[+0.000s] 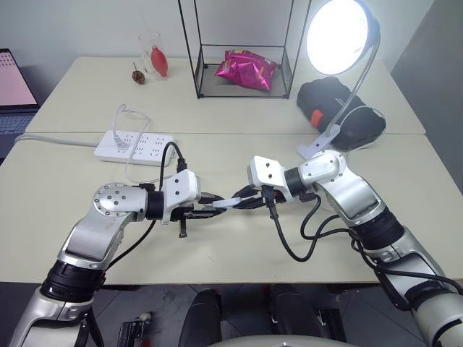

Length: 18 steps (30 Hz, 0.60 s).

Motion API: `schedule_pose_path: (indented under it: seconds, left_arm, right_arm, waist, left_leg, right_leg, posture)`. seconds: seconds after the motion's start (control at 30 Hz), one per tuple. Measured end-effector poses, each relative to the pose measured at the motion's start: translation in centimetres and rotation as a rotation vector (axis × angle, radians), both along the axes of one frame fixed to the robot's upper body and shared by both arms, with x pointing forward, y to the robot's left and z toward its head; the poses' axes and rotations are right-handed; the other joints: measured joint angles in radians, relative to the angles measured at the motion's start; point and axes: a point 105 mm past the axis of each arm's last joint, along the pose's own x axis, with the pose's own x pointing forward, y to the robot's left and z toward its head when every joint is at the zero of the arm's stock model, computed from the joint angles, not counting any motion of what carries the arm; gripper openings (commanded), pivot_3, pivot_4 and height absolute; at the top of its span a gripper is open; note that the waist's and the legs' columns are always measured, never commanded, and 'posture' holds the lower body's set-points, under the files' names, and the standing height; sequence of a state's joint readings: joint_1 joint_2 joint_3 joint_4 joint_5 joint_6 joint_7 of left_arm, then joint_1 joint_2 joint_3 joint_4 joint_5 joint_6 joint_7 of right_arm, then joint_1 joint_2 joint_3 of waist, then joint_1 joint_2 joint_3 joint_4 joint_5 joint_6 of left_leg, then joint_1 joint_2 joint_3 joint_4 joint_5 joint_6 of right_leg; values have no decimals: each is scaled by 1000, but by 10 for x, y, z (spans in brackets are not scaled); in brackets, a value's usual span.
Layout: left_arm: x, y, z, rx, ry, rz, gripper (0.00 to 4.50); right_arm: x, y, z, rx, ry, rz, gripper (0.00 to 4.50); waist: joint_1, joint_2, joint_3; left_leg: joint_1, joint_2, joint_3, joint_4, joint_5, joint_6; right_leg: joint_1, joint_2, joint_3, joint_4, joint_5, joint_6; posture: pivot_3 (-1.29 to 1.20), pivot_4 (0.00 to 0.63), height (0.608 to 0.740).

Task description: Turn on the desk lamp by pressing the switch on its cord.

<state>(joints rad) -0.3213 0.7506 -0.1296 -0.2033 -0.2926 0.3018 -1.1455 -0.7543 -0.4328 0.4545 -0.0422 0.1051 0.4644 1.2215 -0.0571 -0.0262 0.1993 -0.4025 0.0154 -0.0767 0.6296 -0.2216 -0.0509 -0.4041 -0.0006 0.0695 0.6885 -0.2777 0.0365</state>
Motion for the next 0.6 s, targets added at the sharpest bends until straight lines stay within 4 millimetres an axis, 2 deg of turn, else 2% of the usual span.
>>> schedule_pose_path:
  seconds: [0.07,0.27,0.4,0.6]
  left_arm:
    - [2,-1,0,-11,5,17,1870]
    - [2,2,0,-7,15,32,2898]
    - [-3,11,8,22,-14,42,2898]
    - [-17,52,32,55,-51,178,2898]
  right_arm:
    - [0,2,1,7,0,2,370]
    - [-1,3,1,12,-5,9,370]
    - [3,3,-2,15,-14,7,370]
    - [24,-1,-20,15,-11,-75,370]
  waist:
    - [0,0,0]
    - [0,0,0]
    - [-1,0,0]
    - [-4,0,0]
  left_leg:
    - [0,0,0,0,0,0]
    - [0,0,0,0,0,0]
    - [0,1,0,0,0,0]
    - [0,1,0,0,0,0]
  right_leg:
    - [0,0,0,0,0,0]
    - [0,0,0,0,0,0]
    - [0,0,0,0,0,0]
    - [0,0,0,0,0,0]
  posture:
    - [0,150,740]
    - [0,150,740]
    - [0,150,740]
    - [0,150,740]
